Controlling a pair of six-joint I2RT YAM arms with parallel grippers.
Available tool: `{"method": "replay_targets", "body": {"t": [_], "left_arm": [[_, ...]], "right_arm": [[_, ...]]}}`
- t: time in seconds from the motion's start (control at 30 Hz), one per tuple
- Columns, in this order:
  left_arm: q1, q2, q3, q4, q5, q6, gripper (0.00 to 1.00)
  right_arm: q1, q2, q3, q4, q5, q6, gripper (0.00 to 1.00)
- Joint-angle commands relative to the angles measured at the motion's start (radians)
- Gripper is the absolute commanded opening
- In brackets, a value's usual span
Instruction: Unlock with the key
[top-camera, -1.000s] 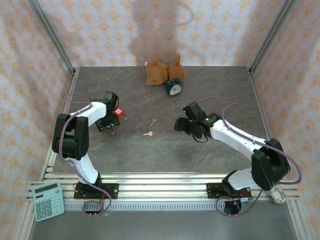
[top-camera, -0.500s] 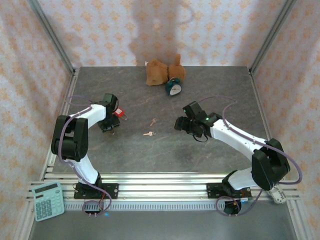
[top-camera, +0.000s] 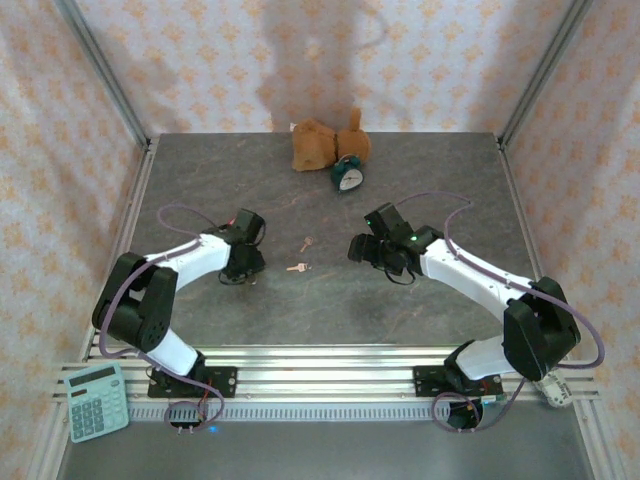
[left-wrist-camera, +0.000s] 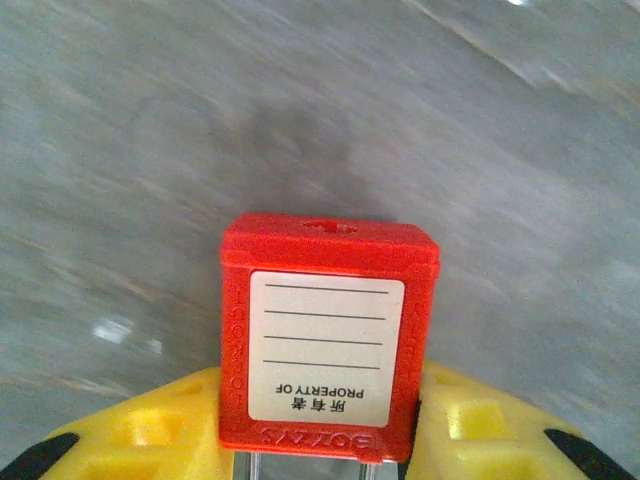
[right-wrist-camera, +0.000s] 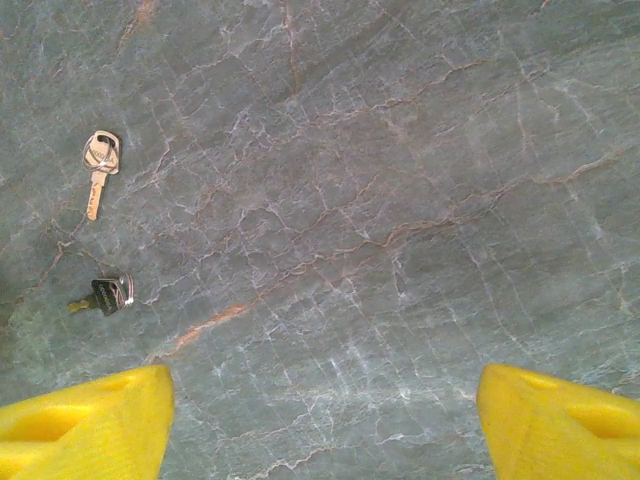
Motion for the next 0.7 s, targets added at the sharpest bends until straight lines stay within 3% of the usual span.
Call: {"method": "replay_targets", "body": {"t": [0.0,0.1,0.37,0.43,0.6,0.67], "left_arm": [[-0.112,0.047,-0.065,0.09,0.115,-0.157,0.37],[-0.178,0.069,-0.042,0.098,0.098,-0.203,0.38],[-0.185,0.041,-0.004,-0.004,0.029,-0.165,0.53],[-0.184,0.025,-0.009,-0.017,0.022,-0.162,0.65],[-0.181,-0.053,-0.008,-0.062,-0.013,-0.125,0.75],[-0.162,-0.09,-0.002,-0.107,-0.04,-0.1,0.76]], "right_arm": [[0.027,0.016,0.012,0.012,0.021,0.02,0.79],[0.061,0.047,0.032,0.007,0.045,0.028,0.78],[0.136,0.154,0.079,0.059,0.037,0.11,0.68],[0.157,0.193,0.111,0.072,0.038,0.129,0.61],[0.192,0.31,0.181,0.151,-0.007,0.171,0.38],[0.194,0.356,0.202,0.179,-0.029,0.192,0.35]]}}
